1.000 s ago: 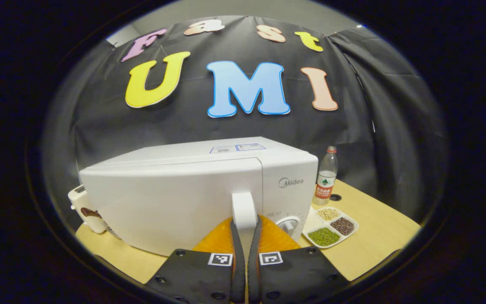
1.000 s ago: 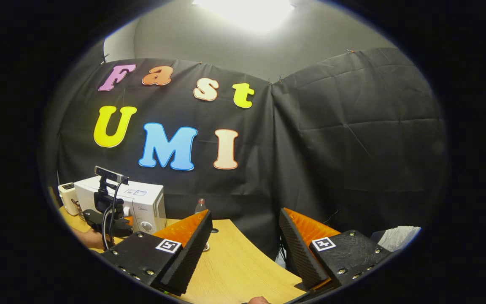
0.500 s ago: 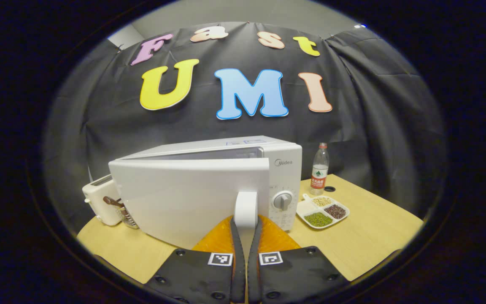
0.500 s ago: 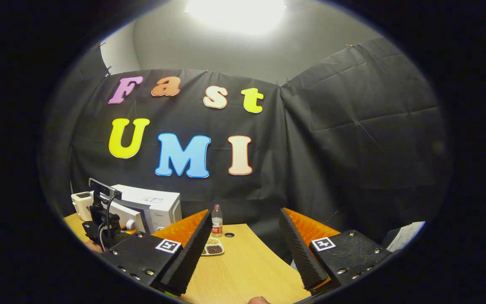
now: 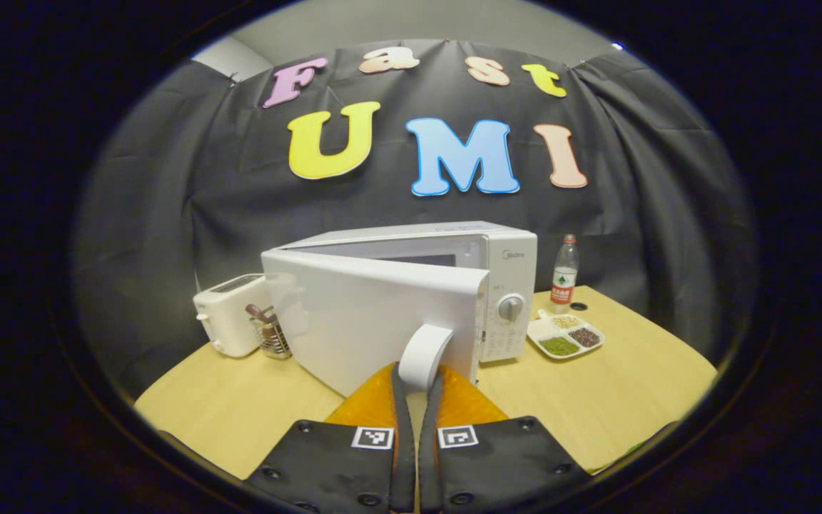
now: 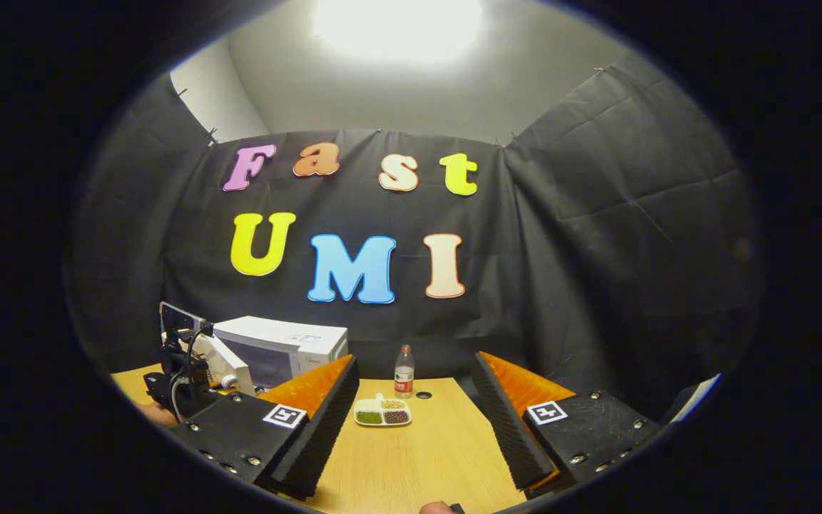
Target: Open the microwave oven with the left hand, put the food in, and close the microwave oven.
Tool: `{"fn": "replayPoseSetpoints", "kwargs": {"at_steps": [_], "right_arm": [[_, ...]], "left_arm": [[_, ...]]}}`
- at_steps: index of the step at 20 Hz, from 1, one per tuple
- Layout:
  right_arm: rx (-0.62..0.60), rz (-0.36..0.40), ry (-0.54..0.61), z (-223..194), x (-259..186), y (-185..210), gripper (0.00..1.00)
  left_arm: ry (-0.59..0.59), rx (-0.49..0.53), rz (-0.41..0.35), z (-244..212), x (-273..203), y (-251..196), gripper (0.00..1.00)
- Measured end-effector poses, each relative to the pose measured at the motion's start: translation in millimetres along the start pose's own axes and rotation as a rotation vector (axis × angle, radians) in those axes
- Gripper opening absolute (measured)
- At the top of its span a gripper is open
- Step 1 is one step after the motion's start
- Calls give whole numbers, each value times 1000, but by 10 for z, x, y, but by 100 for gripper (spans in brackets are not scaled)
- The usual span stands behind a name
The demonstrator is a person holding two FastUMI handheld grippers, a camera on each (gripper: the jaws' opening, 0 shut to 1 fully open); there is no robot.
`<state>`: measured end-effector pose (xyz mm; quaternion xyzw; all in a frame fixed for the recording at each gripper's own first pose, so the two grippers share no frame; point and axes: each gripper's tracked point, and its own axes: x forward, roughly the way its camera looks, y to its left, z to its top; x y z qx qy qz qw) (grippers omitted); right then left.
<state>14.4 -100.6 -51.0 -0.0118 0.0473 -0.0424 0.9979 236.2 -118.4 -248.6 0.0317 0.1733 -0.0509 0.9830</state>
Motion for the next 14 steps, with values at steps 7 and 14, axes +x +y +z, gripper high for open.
{"fn": "replayPoseSetpoints", "kwargs": {"at_steps": [7,14], "right_arm": [[13,110,-8,44,-128,330,96],[17,155,-31,166,-136,983,96]], "left_arm": [[12,0,114,-194,-479,669,8],[12,6,88,-302,-674,1112,8]]}}
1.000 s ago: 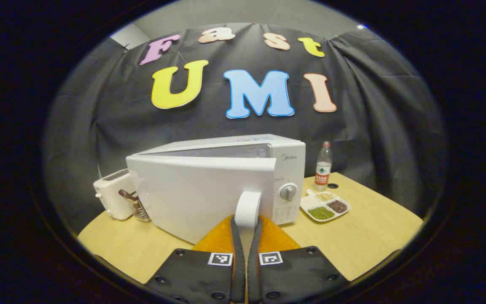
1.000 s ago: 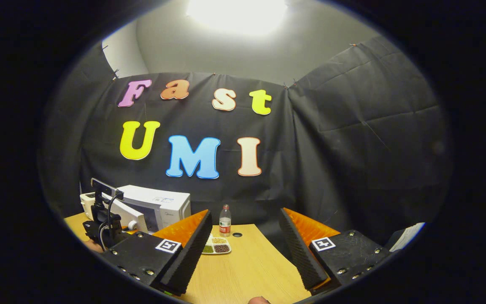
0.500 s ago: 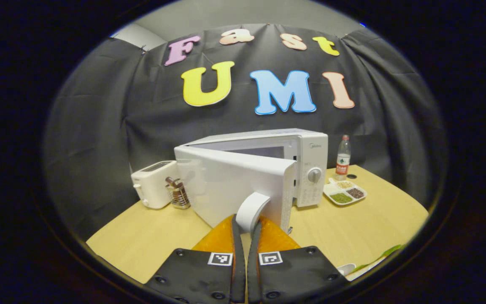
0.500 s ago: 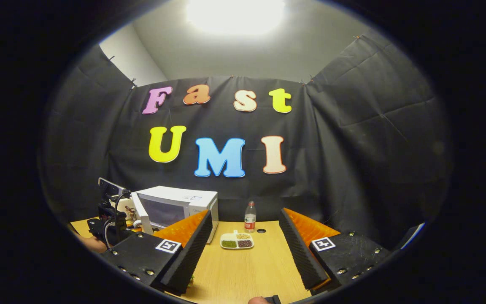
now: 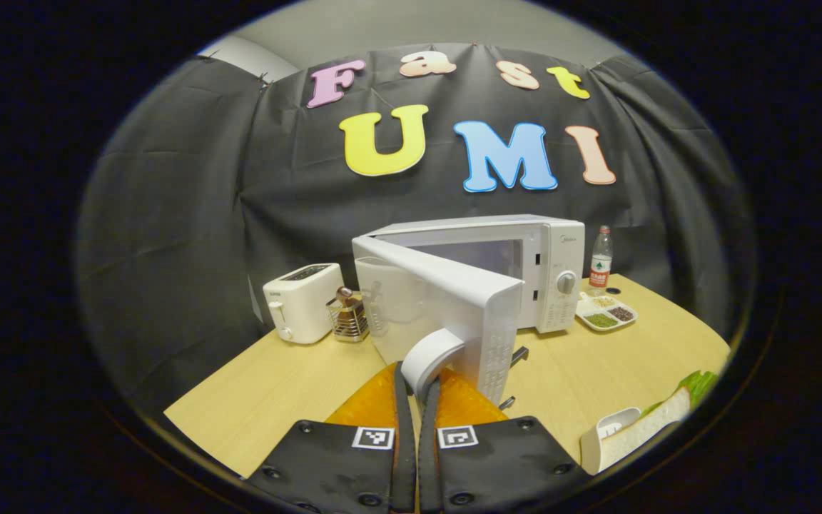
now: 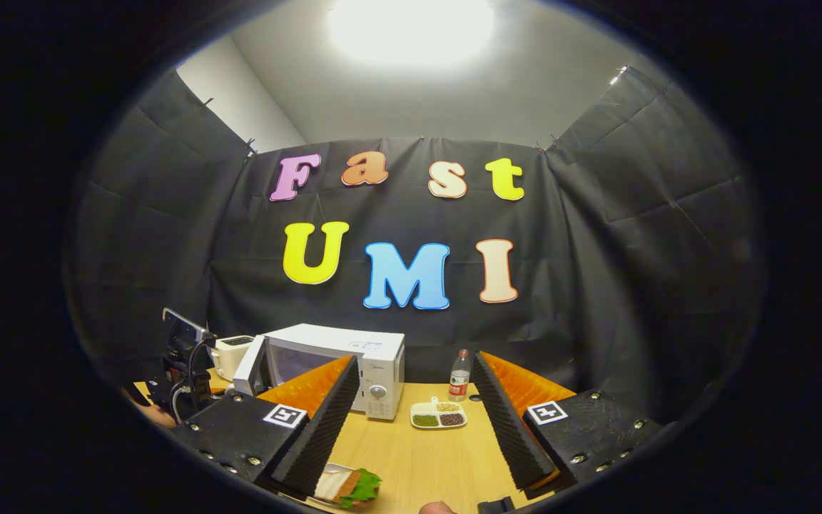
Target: Open the microwave oven with the left hand, put the food in, and close the microwave oven.
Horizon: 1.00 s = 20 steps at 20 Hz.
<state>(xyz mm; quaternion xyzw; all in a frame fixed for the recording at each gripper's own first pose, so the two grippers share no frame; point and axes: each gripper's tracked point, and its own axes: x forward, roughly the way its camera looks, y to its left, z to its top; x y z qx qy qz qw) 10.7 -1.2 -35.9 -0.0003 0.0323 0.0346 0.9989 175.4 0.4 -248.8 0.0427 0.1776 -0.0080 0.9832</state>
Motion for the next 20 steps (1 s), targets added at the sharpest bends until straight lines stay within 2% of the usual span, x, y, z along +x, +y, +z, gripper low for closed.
{"fn": "replayPoseSetpoints", "kwargs": {"at_steps": [5,12,13,14,17,18,20], "right_arm": [[0,12,-9,30,114,534,97],[15,29,-10,4,323,1196,96],[14,33,-6,-11,347,1280,96],[13,36,-3,-26,374,1355,96],[16,44,-1,-32,429,1559,96],[11,45,-2,-38,423,1607,96],[2,59,3,-55,429,1679,96]], "left_arm": [[-3,0,-59,-65,-69,327,8],[-7,0,-80,-143,-107,960,8],[-7,-4,-89,-167,-114,1004,12],[-2,-6,-100,-177,-110,1041,8],[-7,10,-130,-187,-104,1110,8],[-8,14,-137,-181,-106,1136,12],[3,1,-143,-210,-104,1164,10]]}}
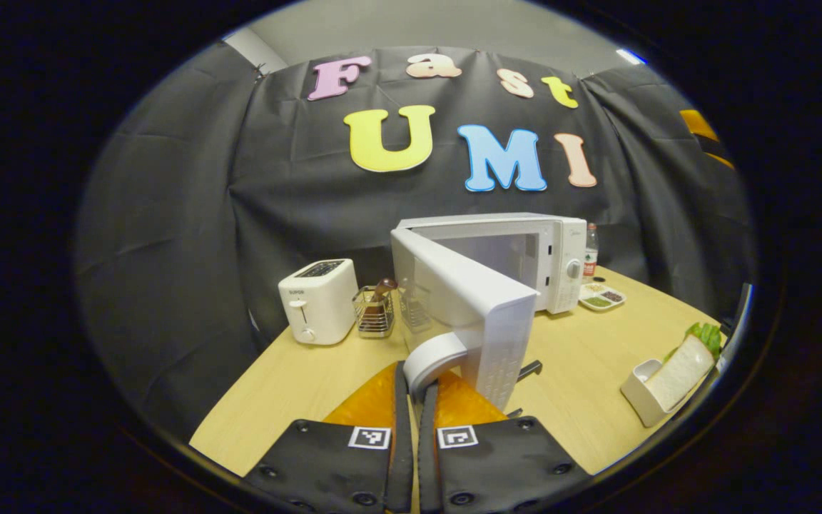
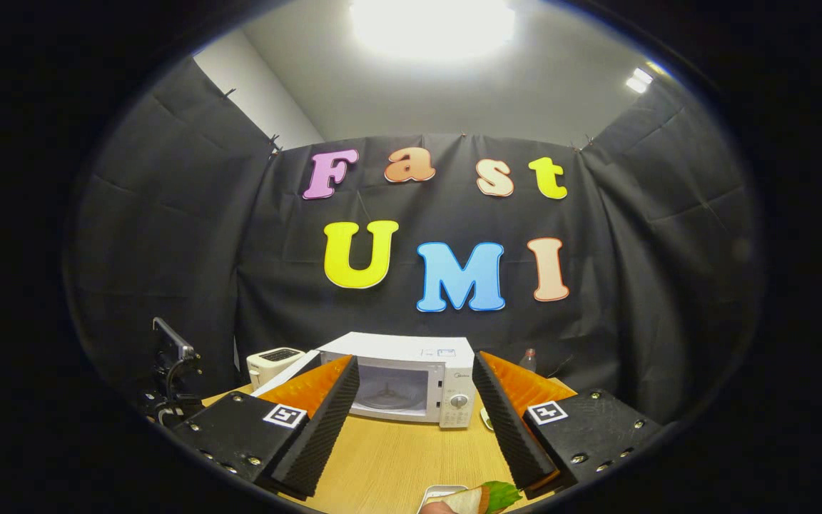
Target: Open the microwave oven with the left hand, put the food in, and close the microwave oven.
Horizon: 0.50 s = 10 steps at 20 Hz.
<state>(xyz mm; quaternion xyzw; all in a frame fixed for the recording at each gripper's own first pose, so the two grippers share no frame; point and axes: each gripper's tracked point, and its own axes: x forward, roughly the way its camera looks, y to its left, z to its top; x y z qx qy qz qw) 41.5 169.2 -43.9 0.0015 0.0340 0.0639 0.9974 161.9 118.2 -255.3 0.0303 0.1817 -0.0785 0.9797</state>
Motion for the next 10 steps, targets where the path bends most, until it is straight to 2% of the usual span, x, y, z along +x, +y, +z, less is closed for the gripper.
{"fn": "replayPoseSetpoints", "kwargs": {"at_steps": [1,2,9,10], "right_arm": [[2,10,0,-3,-2,21,96],[4,16,1,-1,1,15,97],[24,62,72,-159,17,-330,96],[25,62,86,-193,18,-410,96]], "left_arm": [[11,-28,-14,-23,-53,-22,11],[2,-34,6,0,-121,3,19],[-124,-45,139,509,-841,-30,100],[-146,-55,151,613,-919,-65,98]]}}
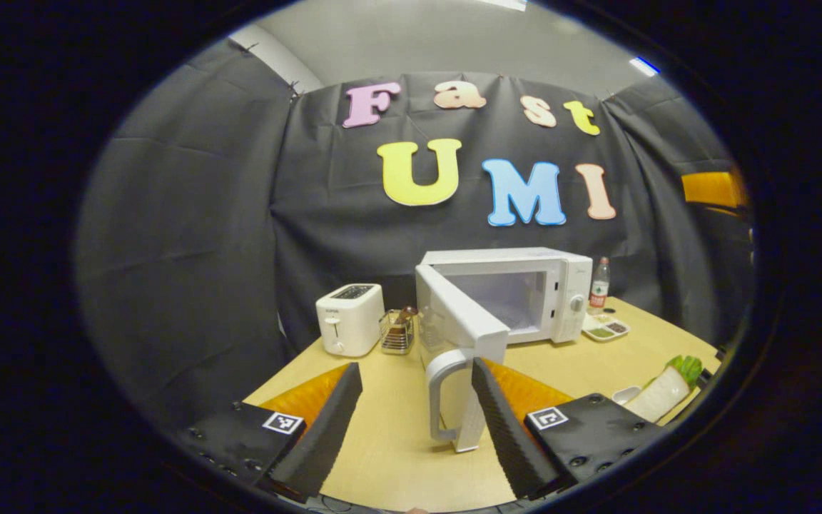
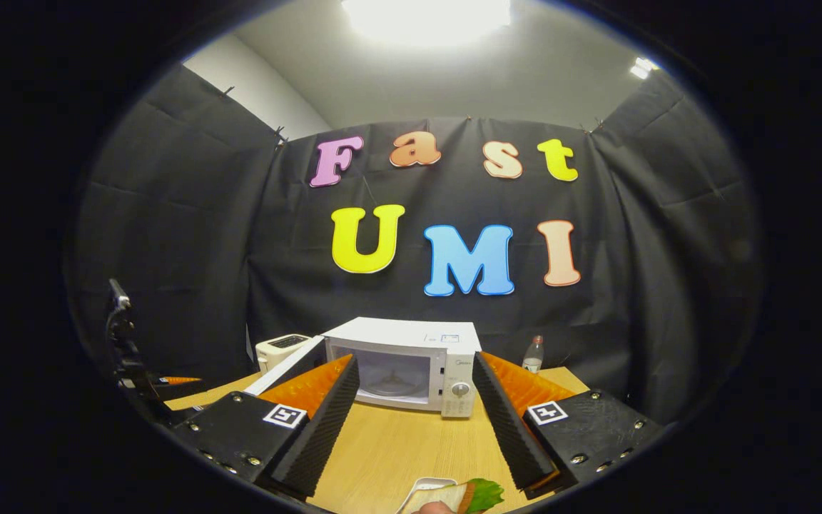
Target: Open the microwave oven with the left hand, put the food in, and close the microwave oven.
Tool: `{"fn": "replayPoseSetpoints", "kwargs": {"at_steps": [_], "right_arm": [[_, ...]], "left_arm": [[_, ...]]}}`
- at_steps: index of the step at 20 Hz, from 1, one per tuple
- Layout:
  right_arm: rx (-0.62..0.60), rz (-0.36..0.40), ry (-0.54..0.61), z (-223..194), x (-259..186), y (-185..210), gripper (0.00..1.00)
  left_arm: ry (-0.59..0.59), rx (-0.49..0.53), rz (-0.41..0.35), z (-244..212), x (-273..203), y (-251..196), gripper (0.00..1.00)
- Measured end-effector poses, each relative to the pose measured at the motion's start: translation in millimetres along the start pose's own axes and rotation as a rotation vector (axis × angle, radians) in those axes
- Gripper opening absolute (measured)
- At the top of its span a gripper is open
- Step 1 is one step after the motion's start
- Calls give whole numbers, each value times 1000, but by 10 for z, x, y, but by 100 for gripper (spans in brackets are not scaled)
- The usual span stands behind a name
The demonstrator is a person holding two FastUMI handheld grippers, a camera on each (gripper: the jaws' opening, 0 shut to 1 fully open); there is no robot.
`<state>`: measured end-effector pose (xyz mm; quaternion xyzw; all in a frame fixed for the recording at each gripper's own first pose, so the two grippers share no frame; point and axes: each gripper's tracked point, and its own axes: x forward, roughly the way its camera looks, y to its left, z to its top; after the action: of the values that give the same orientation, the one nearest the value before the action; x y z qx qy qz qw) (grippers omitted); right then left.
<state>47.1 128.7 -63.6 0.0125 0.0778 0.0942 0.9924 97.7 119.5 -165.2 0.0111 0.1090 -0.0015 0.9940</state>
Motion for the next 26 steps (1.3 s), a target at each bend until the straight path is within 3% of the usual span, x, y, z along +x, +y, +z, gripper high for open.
{"fn": "replayPoseSetpoints", "kwargs": {"at_steps": [2,3,4,7,16,19,20,26], "right_arm": [[5,-2,35,-107,1,-168,96],[11,0,59,-169,8,-252,96],[22,3,86,-254,16,-318,96],[50,5,178,-508,25,-515,96],[124,71,495,-1589,-26,-660,98],[159,81,598,-1922,-109,-664,97],[173,80,631,-2013,-140,-683,97],[199,67,779,-2415,-221,-771,97]], "left_arm": [[-33,-27,16,195,-129,-79,100],[-51,-36,20,308,-180,-122,94],[-72,-42,30,431,-229,-156,100],[-144,-52,48,787,-432,-249,98],[-299,-26,106,1581,-856,-389,100],[-327,-26,105,1710,-943,-452,94],[-333,-29,110,1739,-960,-463,100],[-332,-14,120,1729,-1013,-590,98]]}}
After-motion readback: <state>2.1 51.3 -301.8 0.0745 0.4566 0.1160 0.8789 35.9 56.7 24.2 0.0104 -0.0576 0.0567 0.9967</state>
